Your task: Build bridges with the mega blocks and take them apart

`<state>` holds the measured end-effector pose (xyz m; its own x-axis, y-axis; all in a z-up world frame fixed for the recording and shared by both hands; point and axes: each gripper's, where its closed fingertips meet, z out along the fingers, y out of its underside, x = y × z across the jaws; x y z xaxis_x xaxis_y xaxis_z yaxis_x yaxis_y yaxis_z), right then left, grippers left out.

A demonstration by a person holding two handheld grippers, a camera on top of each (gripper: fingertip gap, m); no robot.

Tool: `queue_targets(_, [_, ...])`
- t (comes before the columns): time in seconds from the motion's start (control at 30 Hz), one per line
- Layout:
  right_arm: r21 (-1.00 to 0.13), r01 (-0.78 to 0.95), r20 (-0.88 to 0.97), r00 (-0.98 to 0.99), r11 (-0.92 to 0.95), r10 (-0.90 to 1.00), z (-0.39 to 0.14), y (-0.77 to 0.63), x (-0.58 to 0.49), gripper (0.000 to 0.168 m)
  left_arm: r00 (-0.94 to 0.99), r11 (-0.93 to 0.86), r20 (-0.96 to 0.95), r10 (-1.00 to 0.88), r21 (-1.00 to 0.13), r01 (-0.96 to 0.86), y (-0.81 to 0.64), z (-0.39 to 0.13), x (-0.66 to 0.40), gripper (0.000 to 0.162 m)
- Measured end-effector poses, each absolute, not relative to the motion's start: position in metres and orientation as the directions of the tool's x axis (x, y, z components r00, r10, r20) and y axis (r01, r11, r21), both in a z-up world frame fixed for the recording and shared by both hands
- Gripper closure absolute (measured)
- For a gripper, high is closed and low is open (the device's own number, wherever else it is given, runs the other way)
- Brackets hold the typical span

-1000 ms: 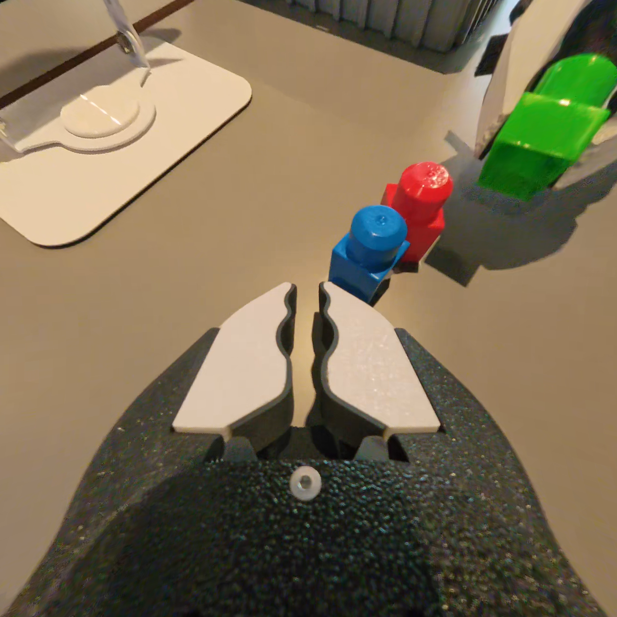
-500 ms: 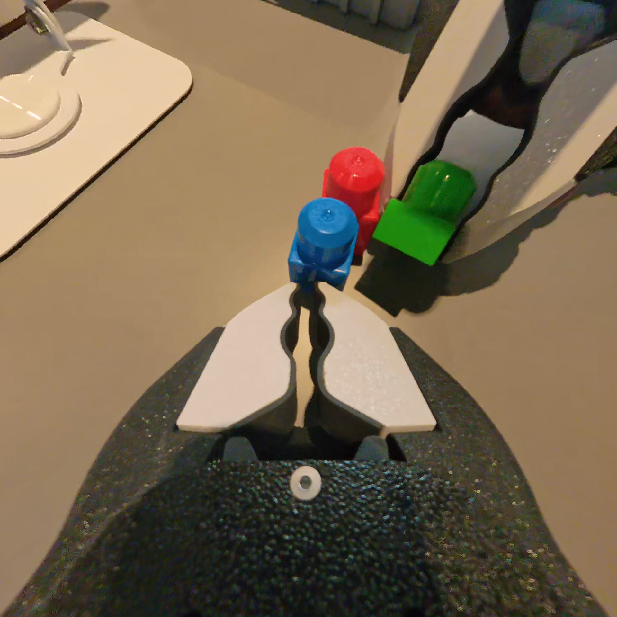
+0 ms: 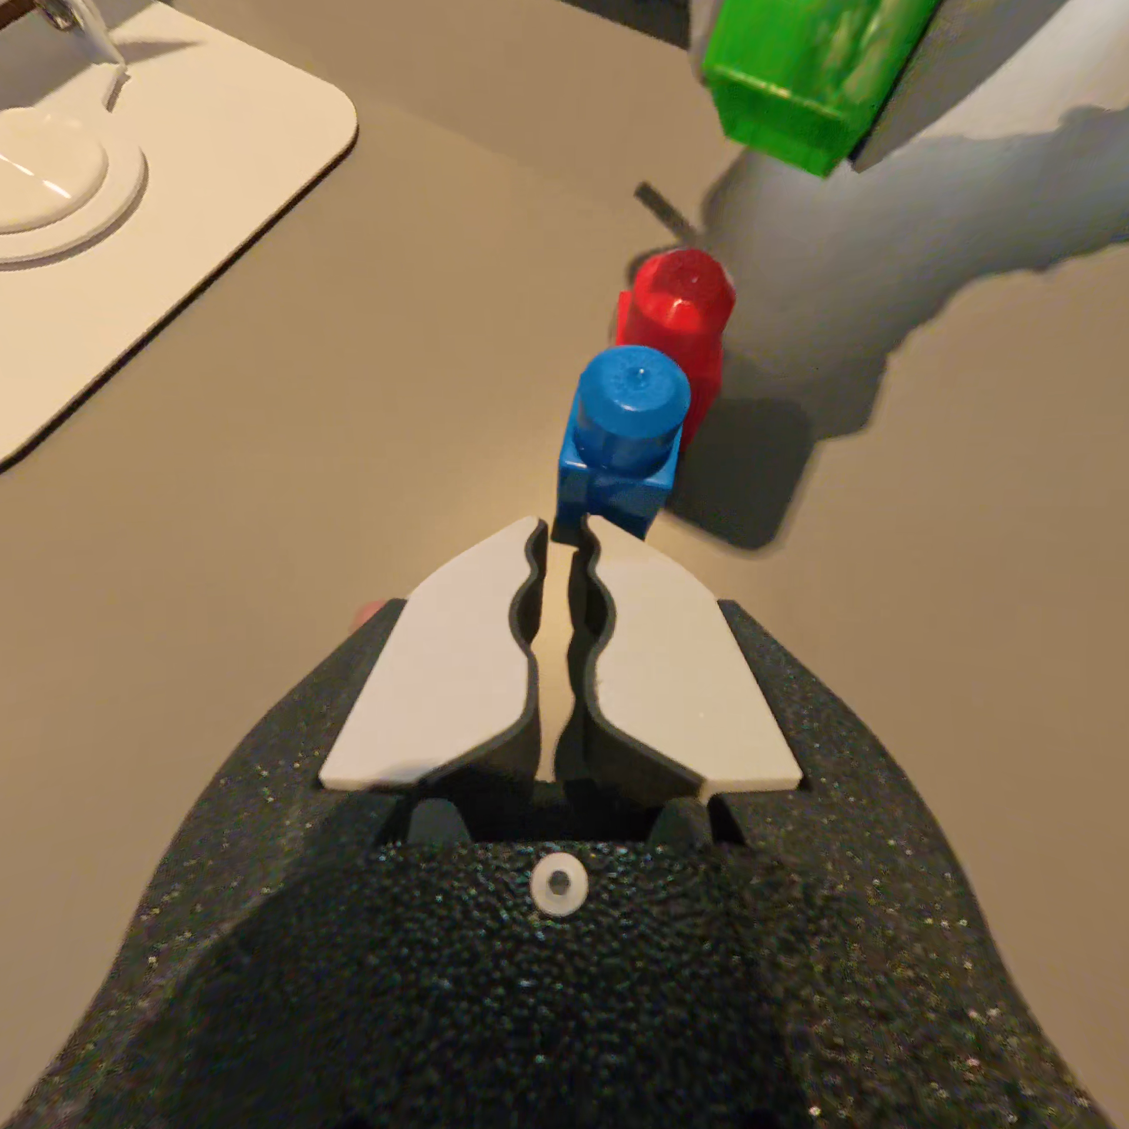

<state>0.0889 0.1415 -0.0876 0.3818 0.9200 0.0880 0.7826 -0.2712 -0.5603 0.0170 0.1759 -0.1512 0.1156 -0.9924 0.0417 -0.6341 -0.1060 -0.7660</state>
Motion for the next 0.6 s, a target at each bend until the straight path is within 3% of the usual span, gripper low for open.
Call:
queue_targets(0.27, [-0.379,0.913,0.07,0.187,-0.147,0.98,-0.097,0.156,0.076,0.133,0.013,-0.013,0.005,-1.0,-0.726,-0.687,0.159,-0.159,0.024,0.151])
queue_targets(0.6, [-0.199,0.98,0.055,0.031,-0.02,0.998,-0.101,0.156,0.071,0.133,0.034,-0.06,0.05,-0.998,-0.808,-0.586,0.155,-0.143,0.022,0.15])
